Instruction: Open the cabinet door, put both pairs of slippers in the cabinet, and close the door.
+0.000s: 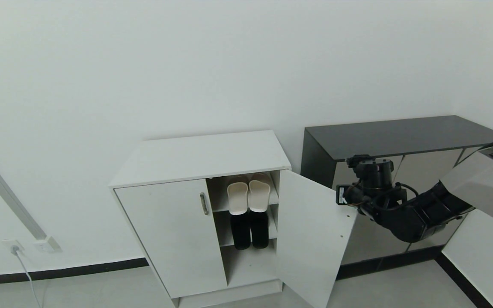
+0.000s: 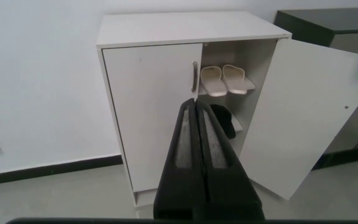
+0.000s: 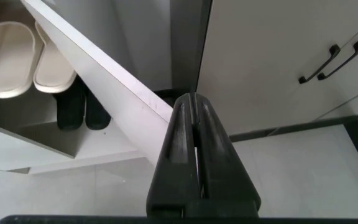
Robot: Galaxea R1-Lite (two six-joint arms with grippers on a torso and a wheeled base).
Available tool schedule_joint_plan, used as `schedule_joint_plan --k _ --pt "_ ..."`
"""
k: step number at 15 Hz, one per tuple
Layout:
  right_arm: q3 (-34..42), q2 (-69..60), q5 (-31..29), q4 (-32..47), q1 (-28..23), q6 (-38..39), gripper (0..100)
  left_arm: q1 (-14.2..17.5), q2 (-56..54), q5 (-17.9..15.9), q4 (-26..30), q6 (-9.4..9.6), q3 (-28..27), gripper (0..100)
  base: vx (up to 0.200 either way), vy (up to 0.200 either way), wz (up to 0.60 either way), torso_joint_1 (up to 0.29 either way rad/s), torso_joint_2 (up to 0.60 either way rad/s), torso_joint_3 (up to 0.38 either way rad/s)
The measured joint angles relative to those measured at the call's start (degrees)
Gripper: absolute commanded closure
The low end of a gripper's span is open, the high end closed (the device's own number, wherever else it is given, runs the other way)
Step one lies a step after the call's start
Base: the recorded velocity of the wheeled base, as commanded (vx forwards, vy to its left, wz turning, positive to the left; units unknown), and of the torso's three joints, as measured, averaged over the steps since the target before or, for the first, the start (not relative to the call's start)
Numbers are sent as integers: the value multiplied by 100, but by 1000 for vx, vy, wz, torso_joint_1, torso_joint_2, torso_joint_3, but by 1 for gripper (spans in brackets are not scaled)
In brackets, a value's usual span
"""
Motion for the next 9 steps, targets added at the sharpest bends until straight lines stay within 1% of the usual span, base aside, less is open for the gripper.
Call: schedule_joint_plan --k 2,9 --pt "-88 35 6 165 -12 139 100 5 0 0 0 0 0 100 0 0 0 0 0 0" --pt "-325 284 9 121 -141 183 100 0 0 1 0 0 0 100 0 0 0 0 0 0"
